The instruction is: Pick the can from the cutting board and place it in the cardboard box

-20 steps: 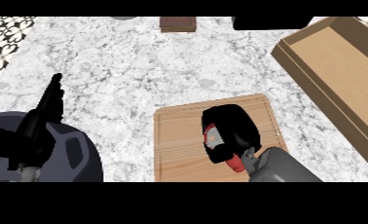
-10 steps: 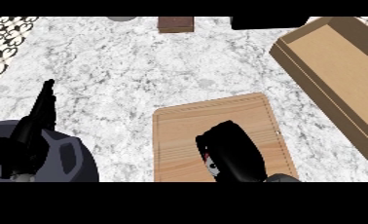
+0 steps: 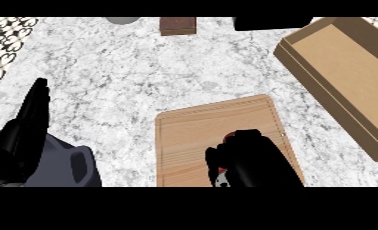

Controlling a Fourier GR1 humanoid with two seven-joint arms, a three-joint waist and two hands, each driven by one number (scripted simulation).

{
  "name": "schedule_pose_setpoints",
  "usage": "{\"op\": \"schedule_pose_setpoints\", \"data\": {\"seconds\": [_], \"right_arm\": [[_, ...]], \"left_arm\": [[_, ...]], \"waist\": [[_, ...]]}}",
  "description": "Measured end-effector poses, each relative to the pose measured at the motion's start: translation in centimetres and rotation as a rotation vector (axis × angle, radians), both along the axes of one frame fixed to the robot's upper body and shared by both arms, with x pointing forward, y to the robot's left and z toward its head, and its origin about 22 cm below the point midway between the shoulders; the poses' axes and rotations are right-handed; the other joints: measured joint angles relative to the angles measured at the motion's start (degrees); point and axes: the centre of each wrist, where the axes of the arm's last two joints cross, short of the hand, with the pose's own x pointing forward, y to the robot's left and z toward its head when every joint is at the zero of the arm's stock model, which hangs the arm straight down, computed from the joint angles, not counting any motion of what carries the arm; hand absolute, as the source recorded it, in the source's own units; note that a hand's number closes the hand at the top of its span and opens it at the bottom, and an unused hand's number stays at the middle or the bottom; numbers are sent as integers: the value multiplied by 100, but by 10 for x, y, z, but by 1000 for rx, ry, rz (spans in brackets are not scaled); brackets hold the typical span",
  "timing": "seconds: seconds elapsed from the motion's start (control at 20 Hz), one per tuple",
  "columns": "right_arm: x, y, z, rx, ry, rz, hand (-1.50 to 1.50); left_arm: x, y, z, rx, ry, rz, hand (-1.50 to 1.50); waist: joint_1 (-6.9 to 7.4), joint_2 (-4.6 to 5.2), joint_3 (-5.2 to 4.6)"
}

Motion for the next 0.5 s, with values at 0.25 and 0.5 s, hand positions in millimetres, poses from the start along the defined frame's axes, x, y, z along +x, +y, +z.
{"op": "schedule_pose_setpoints", "data": {"seconds": [0.25,0.5], "right_arm": [[0,-17,37,139,-91,-161,150],[7,-42,61,207,-151,-329,150]], "left_arm": [[-2,0,5,-7,-11,-2,0],[0,-3,8,-8,-21,-15,0]], "waist": [[-20,20,-58],[26,48,-87]]}}
